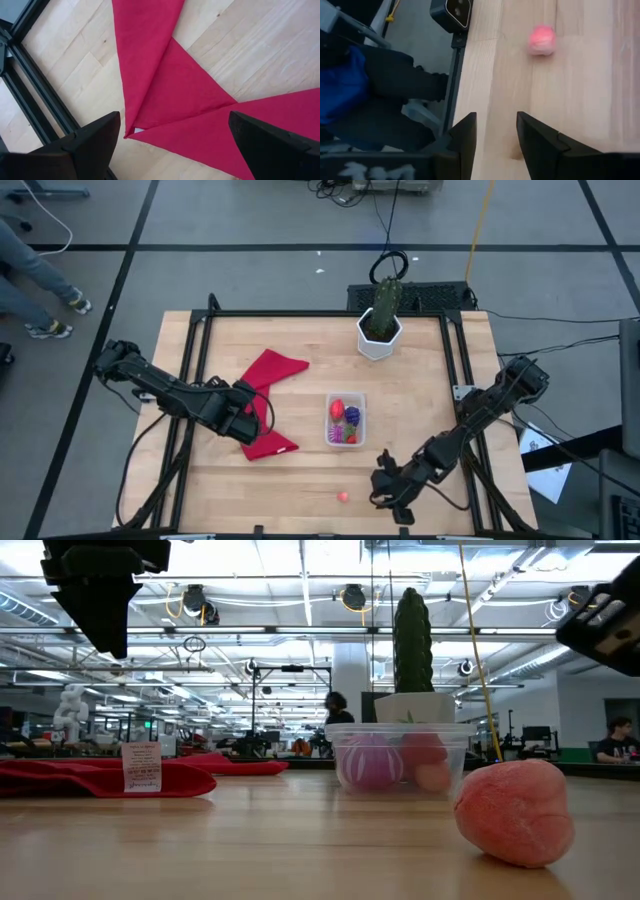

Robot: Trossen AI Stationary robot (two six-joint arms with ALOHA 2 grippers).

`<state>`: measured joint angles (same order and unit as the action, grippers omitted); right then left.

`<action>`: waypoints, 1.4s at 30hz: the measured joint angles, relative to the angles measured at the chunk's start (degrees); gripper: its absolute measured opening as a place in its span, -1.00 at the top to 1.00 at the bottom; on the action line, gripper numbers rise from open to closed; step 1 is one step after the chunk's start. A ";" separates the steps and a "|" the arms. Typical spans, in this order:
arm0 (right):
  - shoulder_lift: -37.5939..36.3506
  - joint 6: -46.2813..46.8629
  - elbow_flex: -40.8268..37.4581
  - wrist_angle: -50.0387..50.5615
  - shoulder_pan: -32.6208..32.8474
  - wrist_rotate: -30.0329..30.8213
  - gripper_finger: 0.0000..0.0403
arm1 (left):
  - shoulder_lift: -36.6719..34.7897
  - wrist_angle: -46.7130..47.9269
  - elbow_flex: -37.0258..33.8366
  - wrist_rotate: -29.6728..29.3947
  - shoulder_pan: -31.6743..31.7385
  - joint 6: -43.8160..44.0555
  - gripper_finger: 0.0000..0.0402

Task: Pick and placing Produce into tupperware
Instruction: Put the red strawberry into the transparent bin

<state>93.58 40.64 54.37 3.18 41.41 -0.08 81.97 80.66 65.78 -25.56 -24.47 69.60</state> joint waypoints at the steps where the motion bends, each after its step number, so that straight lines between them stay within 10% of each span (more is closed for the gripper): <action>1: 0.00 1.34 0.00 0.00 0.16 0.00 0.36 | -0.01 0.02 0.00 0.00 0.00 0.03 -0.89; 11: -0.70 -1.09 2.62 3.35 0.24 -1.53 0.35 | -0.01 -0.23 0.00 0.07 0.00 0.12 -0.89; 19: 3.05 -5.47 19.63 36.18 2.50 6.15 0.35 | -0.02 -0.39 0.00 0.09 0.00 0.14 -0.89; 42: 15.76 -8.18 23.61 41.92 0.90 3.32 0.35 | -0.02 -0.85 0.00 0.06 0.00 0.12 -0.89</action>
<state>109.34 32.46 77.97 45.10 42.31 3.25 81.95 79.81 65.78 -25.50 -24.47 69.71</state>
